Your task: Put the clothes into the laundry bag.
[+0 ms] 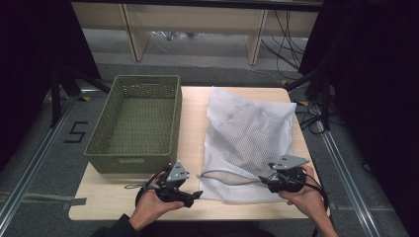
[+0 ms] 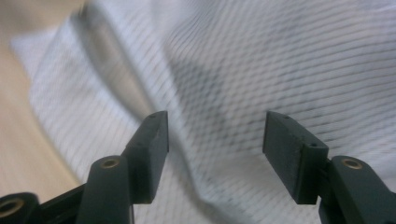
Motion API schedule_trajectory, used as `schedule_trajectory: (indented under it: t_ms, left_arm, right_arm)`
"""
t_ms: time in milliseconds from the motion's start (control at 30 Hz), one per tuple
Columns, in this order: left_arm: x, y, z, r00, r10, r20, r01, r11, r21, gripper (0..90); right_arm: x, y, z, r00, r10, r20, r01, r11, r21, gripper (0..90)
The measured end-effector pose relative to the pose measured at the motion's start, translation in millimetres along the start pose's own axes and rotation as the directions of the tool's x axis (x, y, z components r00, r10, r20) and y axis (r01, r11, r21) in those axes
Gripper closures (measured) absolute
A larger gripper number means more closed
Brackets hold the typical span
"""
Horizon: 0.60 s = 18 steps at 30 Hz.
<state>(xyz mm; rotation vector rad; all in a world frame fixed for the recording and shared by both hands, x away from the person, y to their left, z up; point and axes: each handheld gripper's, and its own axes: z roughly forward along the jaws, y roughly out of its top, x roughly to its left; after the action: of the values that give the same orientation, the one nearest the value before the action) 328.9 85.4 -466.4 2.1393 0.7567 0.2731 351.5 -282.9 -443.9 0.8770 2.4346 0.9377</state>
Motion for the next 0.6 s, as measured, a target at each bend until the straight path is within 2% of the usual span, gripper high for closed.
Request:
schedule_trajectory:
  t_ms: [33, 67, 100, 133, 167, 200, 233, 267, 333, 367, 400, 433, 467, 500, 533, 567, 600]
  left_arm:
    - [0.6, -0.9, -1.5, 1.0000, 0.003, 0.001, -0.003, 1.0000, -0.005, 21.6]
    - [1.4, -1.4, -2.0, 0.9999, 0.012, 0.005, -0.012, 0.9999, -0.009, 21.6]
    - [0.3, -2.3, -3.9, 1.0000, 0.002, 0.002, -0.002, 0.9999, -0.013, 21.6]
    - [0.7, -3.2, -4.6, 1.0000, 0.001, 0.007, 0.000, 0.9998, -0.019, 21.5]
    - [1.5, -3.6, -6.1, 1.0000, 0.008, -0.006, -0.008, 0.9999, -0.009, 21.1]
    - [2.6, -4.3, -7.2, 0.9999, 0.011, 0.005, -0.011, 0.9999, -0.009, 21.1]
    - [1.1, -5.4, -8.4, 1.0000, -0.006, -0.006, 0.006, 0.9998, -0.021, 21.1]
    - [1.0, -6.2, -8.4, 1.0000, -0.008, 0.000, 0.008, 0.9994, -0.033, 21.0]
    - [0.7, -7.0, -12.7, 0.9999, 0.007, -0.013, -0.007, 0.9996, -0.026, 21.0]
    - [-0.3, -8.1, -13.8, 1.0000, 0.003, -0.007, -0.004, 0.9992, -0.041, 21.0]
    - [-1.1, -8.8, -15.9, 1.0000, 0.004, -0.006, -0.004, 0.9994, -0.036, 21.0]
    - [-2.1, -9.8, -16.7, 1.0000, -0.001, 0.007, 0.002, 0.9991, -0.042, 21.0]
    - [-2.7, -11.1, -17.8, 1.0000, 0.001, -0.004, -0.001, 0.9992, -0.041, 20.9]
    - [-3.9, -12.7, -17.6, 1.0000, -0.004, 0.003, 0.004, 0.9984, -0.056, 20.9]
    - [-3.3, -13.6, -18.8, 0.9999, 0.011, -0.005, -0.011, 0.9988, -0.048, 20.9]
    - [-5.7, -14.6, -19.2, 1.0000, -0.005, -0.003, 0.005, 0.9982, -0.060, 20.6]
    - [-4.7, -15.5, -21.1, 1.0000, 0.009, 0.001, -0.008, 0.9991, -0.043, 20.4]
  right_arm:
    - [-1.5, -0.3, -2.6, 0.9999, 0.005, 0.016, -0.004, 1.000, -0.028, 40.6]
    - [-3.5, -0.7, -7.7, 0.9979, 0.060, 0.024, -0.059, 0.996, -0.067, 40.4]
    - [-4.8, -1.3, -10.4, 0.9959, 0.083, 0.034, -0.080, 0.993, -0.091, 40.0]
    - [-7.1, -3.1, -13.8, 0.9904, 0.127, 0.055, -0.118, 0.984, -0.132, 39.7]
    - [-8.5, -5.0, -15.8, 0.9857, 0.151, 0.074, -0.139, 0.979, -0.149, 39.7]
    - [-10.3, -6.6, -16.9, 0.9847, 0.154, 0.082, -0.140, 0.978, -0.155, 39.4]
    - [-10.9, -9.0, -17.9, 0.9811, 0.173, 0.086, -0.159, 0.976, -0.151, 38.8]
    - [-12.1, -12.2, -17.9, 0.9797, 0.181, 0.087, -0.167, 0.975, -0.144, 38.3]
    - [-11.0, -16.7, -17.4, 0.9754, 0.211, 0.064, -0.201, 0.970, -0.136, 38.1]
    - [-8.9, -19.1, -18.7, 0.9713, 0.225, 0.078, -0.214, 0.968, -0.129, 38.0]
    - [-9.7, -21.9, -19.7, 0.9742, 0.208, 0.088, -0.196, 0.972, -0.130, 37.8]
    - [-6.8, -23.4, -20.0, 0.9694, 0.237, 0.065, -0.228, 0.966, -0.121, 37.6]
    - [-8.4, -24.9, -20.6, 0.9751, 0.219, 0.038, -0.213, 0.970, -0.119, 37.3]
    - [-6.5, -26.3, -21.5, 0.9719, 0.233, 0.031, -0.228, 0.966, -0.121, 37.2]
    - [-5.0, -27.7, -22.3, 0.9722, 0.232, 0.032, -0.227, 0.966, -0.124, 37.2]
    - [-2.5, -28.9, -23.4, 0.9720, 0.232, 0.036, -0.226, 0.966, -0.127, 37.0]
    - [-0.1, -30.4, -23.2, 0.9709, 0.238, 0.027, -0.233, 0.964, -0.127, 36.7]
